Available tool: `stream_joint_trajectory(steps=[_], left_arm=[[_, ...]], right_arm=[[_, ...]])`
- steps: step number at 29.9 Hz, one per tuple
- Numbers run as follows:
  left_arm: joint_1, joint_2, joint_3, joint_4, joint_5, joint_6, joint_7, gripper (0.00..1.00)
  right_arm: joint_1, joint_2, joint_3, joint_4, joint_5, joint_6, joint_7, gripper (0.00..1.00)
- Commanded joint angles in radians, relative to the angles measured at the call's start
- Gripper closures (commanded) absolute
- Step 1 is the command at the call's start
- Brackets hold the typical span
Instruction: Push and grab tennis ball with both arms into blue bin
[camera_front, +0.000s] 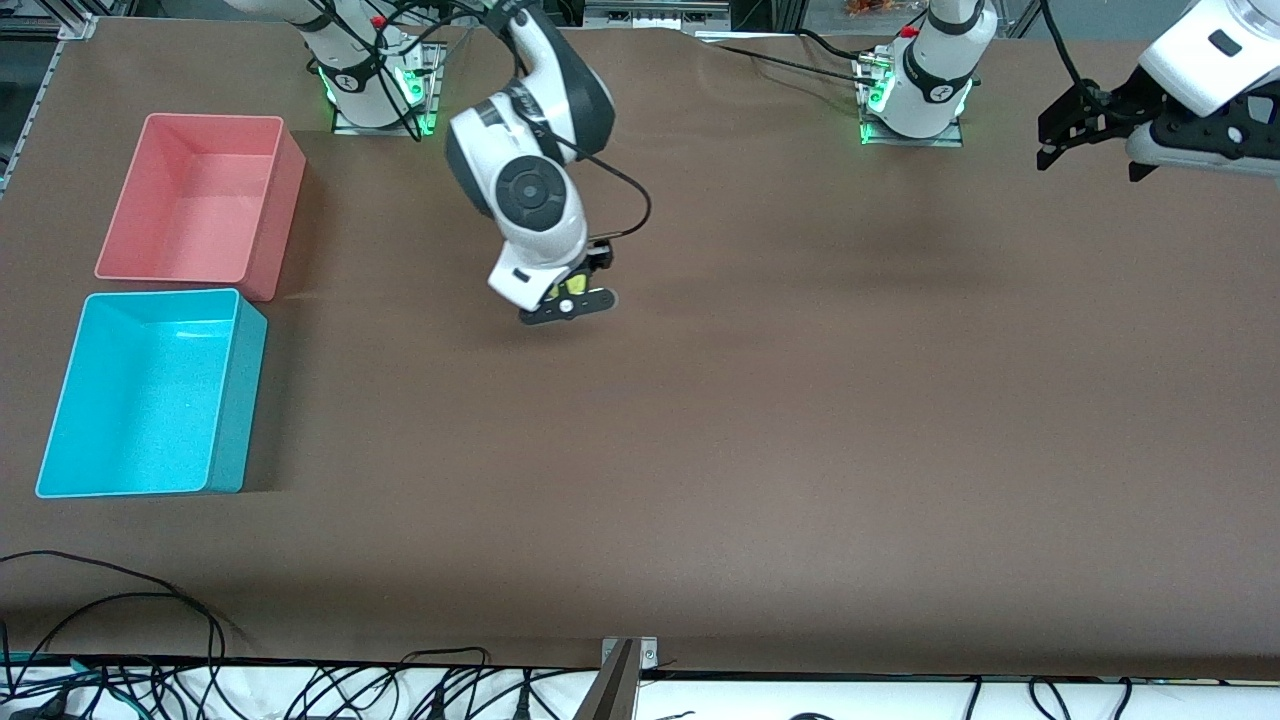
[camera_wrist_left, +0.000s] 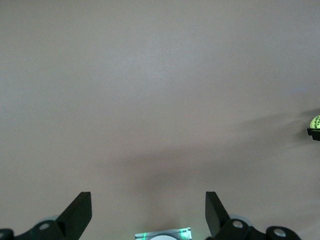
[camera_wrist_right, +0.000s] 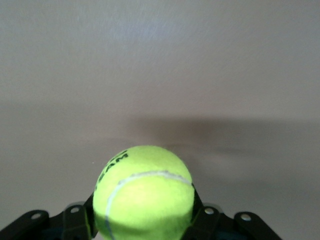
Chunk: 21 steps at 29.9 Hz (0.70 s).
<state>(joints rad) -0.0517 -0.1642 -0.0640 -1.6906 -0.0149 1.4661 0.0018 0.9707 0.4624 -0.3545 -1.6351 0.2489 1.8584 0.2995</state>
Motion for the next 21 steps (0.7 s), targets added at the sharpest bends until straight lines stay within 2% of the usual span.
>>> stream_joint_trajectory(steps=[1,5,11,15,18,21], left_arm=[[0.004,0.038,0.003,0.058,-0.028,-0.032,-0.01,0.0],[0.004,0.038,0.003,0.058,-0.027,-0.032,-0.011,0.0],[0.003,0.038,0.003,0.06,-0.022,-0.03,-0.005,0.0],[0.003,0.038,0.003,0.058,-0.022,-0.03,-0.011,0.0],[0.003,0.04,0.003,0.06,-0.016,-0.027,-0.011,0.0],[0.006,0.038,0.009,0.062,-0.017,-0.021,-0.011,0.0]], right_arm=[[0.01,-0.025,-0.104,0.044,-0.04,-0.116,-0.117,0.65],[0.01,-0.056,-0.211,0.047,-0.042,-0.174,-0.253,0.65],[0.01,-0.065,-0.404,0.06,-0.042,-0.251,-0.492,0.65],[0.008,-0.064,-0.523,0.058,-0.042,-0.258,-0.667,0.65],[-0.004,-0.057,-0.583,0.058,-0.043,-0.258,-0.758,0.65],[-0.039,-0.054,-0.604,0.058,-0.042,-0.258,-0.825,0.65]])
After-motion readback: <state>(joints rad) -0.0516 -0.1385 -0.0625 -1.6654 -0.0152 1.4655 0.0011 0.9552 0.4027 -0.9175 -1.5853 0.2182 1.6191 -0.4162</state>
